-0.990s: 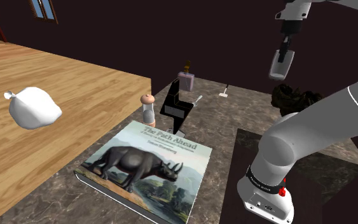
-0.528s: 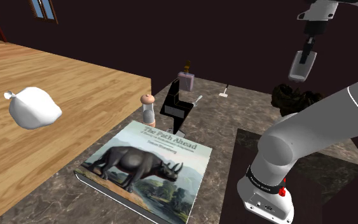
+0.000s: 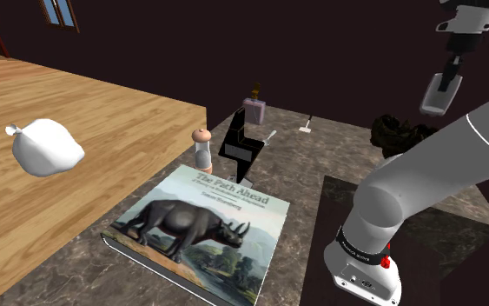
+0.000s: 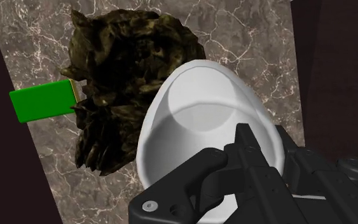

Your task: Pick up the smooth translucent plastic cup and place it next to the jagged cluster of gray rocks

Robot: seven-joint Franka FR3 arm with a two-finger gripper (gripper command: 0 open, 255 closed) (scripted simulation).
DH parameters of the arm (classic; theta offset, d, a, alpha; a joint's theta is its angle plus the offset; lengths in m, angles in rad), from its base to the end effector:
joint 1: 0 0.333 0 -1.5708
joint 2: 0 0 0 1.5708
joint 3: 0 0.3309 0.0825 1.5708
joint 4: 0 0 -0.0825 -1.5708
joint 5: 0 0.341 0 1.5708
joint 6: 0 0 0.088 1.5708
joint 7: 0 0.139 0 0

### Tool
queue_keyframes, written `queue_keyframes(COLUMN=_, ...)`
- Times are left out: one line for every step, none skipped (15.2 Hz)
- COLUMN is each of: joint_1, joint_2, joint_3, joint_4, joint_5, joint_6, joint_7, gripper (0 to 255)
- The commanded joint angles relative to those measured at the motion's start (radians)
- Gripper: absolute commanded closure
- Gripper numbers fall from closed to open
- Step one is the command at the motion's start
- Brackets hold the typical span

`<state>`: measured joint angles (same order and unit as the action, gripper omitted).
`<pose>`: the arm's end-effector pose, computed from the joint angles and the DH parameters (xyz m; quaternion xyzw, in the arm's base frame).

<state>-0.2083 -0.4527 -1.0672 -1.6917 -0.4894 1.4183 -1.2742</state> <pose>-0.0439 -0.4556 0.6155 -0.9986 0.0046 0.0521 0.0108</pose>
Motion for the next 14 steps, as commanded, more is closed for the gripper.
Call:
queue_keyframes(joint_1=0.041, joint_2=0.037, joint_3=-0.100, joint_4=0.061, joint_5=0.008, joint_6=0.006, joint_7=-0.073, gripper=255)
queue_keyframes(joint_1=0.066, joint_2=0.053, joint_3=-0.152, joint_4=0.086, joint_5=0.013, joint_6=0.010, joint_7=-0.104, gripper=255)
queue_keyframes(joint_1=0.098, joint_2=0.068, joint_3=-0.210, joint_4=0.113, joint_5=0.018, joint_6=0.013, joint_7=-0.135, gripper=255)
queue_keyframes(joint_1=0.139, joint_2=0.080, joint_3=-0.276, joint_4=0.143, joint_5=0.022, joint_6=0.016, joint_7=-0.164, gripper=255)
queue_keyframes(joint_1=0.190, joint_2=0.088, joint_3=-0.347, joint_4=0.174, joint_5=0.024, joint_6=0.016, joint_7=-0.191, gripper=255)
queue_keyframes(joint_1=0.248, joint_2=0.088, joint_3=-0.420, joint_4=0.208, joint_5=0.019, joint_6=0.012, joint_7=-0.214, gripper=255)
queue_keyframes(joint_1=0.311, joint_2=0.078, joint_3=-0.490, joint_4=0.244, joint_5=0.007, joint_6=0.005, joint_7=-0.232, gripper=255)
queue_keyframes(joint_1=0.373, joint_2=0.058, joint_3=-0.550, joint_4=0.284, joint_5=-0.014, joint_6=-0.006, joint_7=-0.245, gripper=255)
queue_keyframes(joint_1=0.431, joint_2=0.034, joint_3=-0.604, joint_4=0.327, joint_5=-0.038, joint_6=-0.020, joint_7=-0.257, gripper=255)
queue_keyframes(joint_1=0.486, joint_2=0.006, joint_3=-0.648, joint_4=0.373, joint_5=-0.066, joint_6=-0.037, joint_7=-0.268, gripper=255)
queue_keyframes(joint_1=0.538, joint_2=-0.024, joint_3=-0.688, joint_4=0.422, joint_5=-0.095, joint_6=-0.054, joint_7=-0.281, gripper=255)
queue_keyframes(joint_1=0.588, joint_2=-0.055, joint_3=-0.724, joint_4=0.476, joint_5=-0.125, joint_6=-0.074, joint_7=-0.295, gripper=255)
queue_keyframes(joint_1=0.639, joint_2=-0.087, joint_3=-0.759, joint_4=0.534, joint_5=-0.155, joint_6=-0.094, joint_7=-0.311, gripper=255)
queue_keyframes(joint_1=0.694, joint_2=-0.121, joint_3=-0.795, joint_4=0.601, joint_5=-0.188, joint_6=-0.118, joint_7=-0.331, gripper=255)
